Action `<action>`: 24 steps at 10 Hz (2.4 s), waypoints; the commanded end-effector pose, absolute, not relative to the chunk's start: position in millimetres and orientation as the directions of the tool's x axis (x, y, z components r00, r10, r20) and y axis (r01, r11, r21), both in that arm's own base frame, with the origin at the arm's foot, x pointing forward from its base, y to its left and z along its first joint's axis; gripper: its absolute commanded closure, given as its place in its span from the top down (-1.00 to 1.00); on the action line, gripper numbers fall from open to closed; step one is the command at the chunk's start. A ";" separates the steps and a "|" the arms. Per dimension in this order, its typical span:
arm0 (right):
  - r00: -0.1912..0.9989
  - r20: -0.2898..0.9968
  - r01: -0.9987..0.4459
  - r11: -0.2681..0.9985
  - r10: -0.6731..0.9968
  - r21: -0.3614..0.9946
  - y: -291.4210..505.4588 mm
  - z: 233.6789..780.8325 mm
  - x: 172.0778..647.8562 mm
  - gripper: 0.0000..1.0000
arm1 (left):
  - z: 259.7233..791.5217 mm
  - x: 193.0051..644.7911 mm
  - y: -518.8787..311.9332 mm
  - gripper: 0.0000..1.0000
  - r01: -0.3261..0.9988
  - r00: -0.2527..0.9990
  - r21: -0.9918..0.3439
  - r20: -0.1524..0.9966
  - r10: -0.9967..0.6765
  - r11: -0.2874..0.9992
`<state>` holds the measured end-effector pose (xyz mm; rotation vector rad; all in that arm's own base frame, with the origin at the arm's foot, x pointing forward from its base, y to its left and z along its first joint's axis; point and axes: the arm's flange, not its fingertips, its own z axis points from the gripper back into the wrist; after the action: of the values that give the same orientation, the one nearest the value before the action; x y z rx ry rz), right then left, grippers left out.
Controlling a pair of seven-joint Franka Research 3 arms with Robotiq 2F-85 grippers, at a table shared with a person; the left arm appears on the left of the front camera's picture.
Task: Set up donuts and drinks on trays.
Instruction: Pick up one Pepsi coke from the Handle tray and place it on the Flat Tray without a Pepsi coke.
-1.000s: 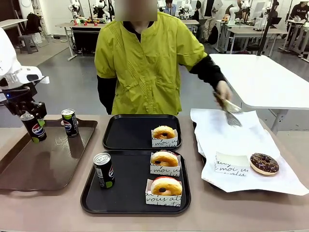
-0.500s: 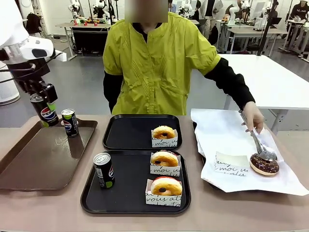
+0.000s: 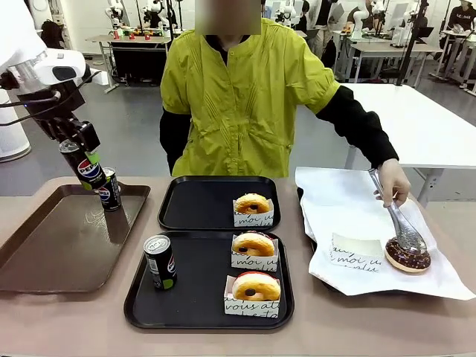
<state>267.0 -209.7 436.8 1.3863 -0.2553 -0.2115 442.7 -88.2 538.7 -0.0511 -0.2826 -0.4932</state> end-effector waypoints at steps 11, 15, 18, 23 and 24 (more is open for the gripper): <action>0.951 0.066 -0.019 0.155 -0.303 0.988 -209.0 436.3 267.4 1.00 | 530.9 475.7 -175.4 0.16 0.639 0.743 0.017 0.242 -0.623 0.769; 0.951 0.066 -0.019 0.155 -0.303 0.988 -209.0 436.3 267.4 1.00 | 543.0 401.1 -128.2 0.16 0.741 0.655 -0.060 0.285 -0.700 0.669; 0.951 0.066 -0.019 0.155 -0.303 0.988 -209.0 436.3 267.4 1.00 | 536.4 331.1 -91.6 0.16 0.759 0.621 -0.100 0.407 -0.670 0.643; 0.951 0.066 -0.019 0.155 -0.303 0.988 -209.0 436.3 267.4 1.00 | 536.8 328.9 -83.5 0.16 0.753 0.629 -0.092 0.391 -0.672 0.652; 0.951 0.066 -0.019 0.155 -0.303 0.988 -209.0 436.3 267.4 1.00 | 536.8 328.9 -83.5 0.16 0.753 0.629 -0.092 0.391 -0.672 0.652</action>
<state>267.1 -209.7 436.5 1.3866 -0.2544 -0.2124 330.1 -82.6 534.1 -0.2576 -0.3318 -0.8262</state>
